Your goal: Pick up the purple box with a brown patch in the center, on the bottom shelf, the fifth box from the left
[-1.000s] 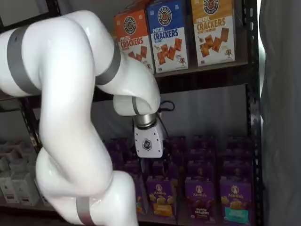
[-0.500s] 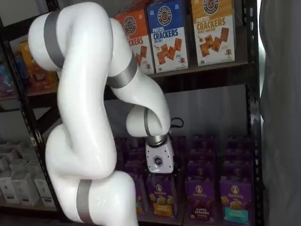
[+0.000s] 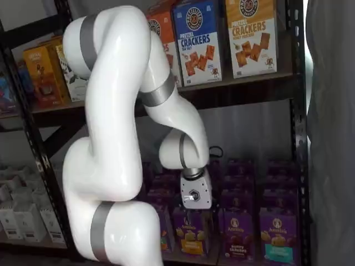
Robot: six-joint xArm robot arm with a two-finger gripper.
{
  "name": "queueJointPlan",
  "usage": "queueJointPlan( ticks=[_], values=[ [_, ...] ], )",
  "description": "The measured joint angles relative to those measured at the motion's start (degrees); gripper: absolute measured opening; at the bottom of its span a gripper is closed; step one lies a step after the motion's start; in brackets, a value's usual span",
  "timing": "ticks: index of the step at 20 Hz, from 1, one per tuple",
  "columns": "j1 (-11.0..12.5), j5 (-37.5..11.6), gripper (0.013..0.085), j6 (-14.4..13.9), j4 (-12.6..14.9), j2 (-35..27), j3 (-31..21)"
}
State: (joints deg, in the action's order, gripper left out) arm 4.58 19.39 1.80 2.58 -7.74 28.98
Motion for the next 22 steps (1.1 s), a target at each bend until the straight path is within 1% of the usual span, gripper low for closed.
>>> queueJointPlan(
  ticks=[6,9,10,11,12,13,14,17,20,22],
  values=[
    [0.93,-1.36,0.085,1.68,-0.76,-6.58,4.93],
    [1.52,-1.22,0.085,3.06,-1.6,-10.19,8.45],
    [1.68,-1.35,0.085,3.81,-2.2,-11.37,9.57],
    [1.72,-1.24,0.085,5.63,-4.07,-12.6,10.89],
    [1.78,-0.92,0.085,6.23,-4.65,-13.42,11.81],
    [1.85,-0.41,0.085,6.48,-4.85,-14.22,12.8],
    [1.94,0.02,0.085,6.18,-4.45,-15.18,13.94],
    [2.03,-0.45,0.085,5.91,-4.03,-18.31,17.08],
    [2.03,0.27,0.085,6.2,-4.37,-20.51,19.45],
    [2.06,0.47,0.085,5.55,-3.62,-21.98,21.01]
  ],
)
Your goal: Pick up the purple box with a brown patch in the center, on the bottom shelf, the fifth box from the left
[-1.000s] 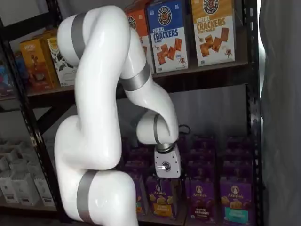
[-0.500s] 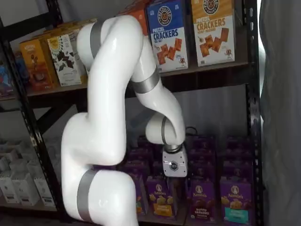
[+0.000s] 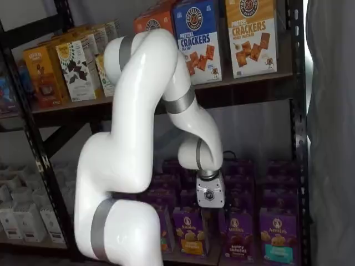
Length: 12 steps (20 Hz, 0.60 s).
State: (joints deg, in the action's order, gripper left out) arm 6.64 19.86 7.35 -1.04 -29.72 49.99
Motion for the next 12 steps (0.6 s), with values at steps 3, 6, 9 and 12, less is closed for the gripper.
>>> queueJointPlan(
  ticks=[3,6,9,12],
  values=[
    [0.2,0.76,0.085,-1.13,1.39,-2.1,2.75],
    [0.48,1.9,0.085,-0.81,1.33,-3.85,5.54],
    [0.82,2.88,0.085,-0.14,0.96,-5.2,7.95],
    [1.15,3.0,0.085,0.4,0.71,-6.48,9.96]
  ],
)
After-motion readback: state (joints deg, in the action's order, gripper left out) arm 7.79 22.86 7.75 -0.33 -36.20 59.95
